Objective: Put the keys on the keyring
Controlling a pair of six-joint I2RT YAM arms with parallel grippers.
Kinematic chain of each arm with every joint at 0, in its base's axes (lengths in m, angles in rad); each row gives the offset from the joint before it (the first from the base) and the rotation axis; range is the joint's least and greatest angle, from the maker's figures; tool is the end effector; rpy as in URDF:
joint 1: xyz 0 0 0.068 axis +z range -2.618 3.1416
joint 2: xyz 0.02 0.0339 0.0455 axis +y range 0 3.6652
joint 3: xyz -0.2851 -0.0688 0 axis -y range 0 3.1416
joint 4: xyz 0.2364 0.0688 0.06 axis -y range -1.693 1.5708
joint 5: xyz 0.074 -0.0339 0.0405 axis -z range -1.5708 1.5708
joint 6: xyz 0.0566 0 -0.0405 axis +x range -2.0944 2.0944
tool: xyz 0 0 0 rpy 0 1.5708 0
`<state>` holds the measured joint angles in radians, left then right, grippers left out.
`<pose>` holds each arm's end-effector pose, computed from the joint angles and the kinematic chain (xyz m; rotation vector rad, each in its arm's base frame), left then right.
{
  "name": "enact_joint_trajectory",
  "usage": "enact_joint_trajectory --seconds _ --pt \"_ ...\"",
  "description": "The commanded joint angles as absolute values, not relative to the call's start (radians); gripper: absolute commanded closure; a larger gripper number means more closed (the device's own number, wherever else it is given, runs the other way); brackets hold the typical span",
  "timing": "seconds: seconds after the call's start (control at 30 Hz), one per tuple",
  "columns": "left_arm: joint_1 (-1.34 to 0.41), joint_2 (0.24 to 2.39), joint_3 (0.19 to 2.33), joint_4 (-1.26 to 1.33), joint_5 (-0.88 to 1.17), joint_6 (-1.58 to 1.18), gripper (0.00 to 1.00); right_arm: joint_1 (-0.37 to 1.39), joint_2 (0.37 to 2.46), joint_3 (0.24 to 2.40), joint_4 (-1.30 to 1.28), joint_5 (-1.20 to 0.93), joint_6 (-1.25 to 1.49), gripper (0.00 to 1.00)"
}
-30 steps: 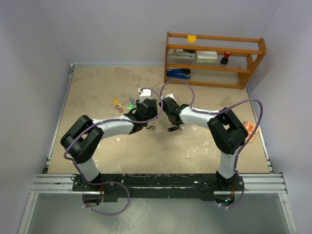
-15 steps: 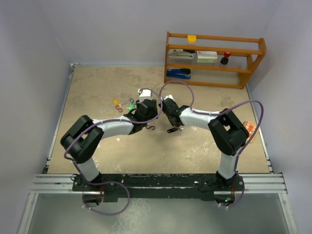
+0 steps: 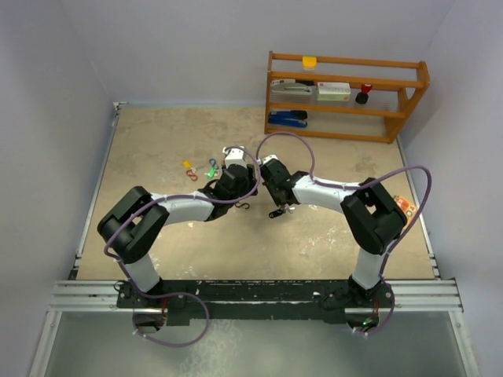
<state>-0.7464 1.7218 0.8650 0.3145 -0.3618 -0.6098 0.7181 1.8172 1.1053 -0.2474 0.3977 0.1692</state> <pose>0.2865 -0.2377 0.1905 -0.0730 2.1039 -0.4439 0.3007 0.2336 0.1777 -0.5086 2.3756 -0.1128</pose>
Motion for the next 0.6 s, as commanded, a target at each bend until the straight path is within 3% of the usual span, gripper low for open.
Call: enact_joint_trajectory --seconds 0.0,0.37,0.57 --pt "-0.741 1.670 0.860 0.375 -0.346 -0.619 0.49 0.723 1.770 1.097 -0.238 0.340 0.152 1.00" --pt "-0.741 1.669 0.856 0.371 -0.351 -0.617 0.49 0.723 1.721 1.056 -0.214 0.306 0.153 1.00" --pt "-0.741 1.674 0.852 0.377 -0.345 -0.617 0.49 0.722 1.692 1.079 -0.232 0.400 0.199 1.00"
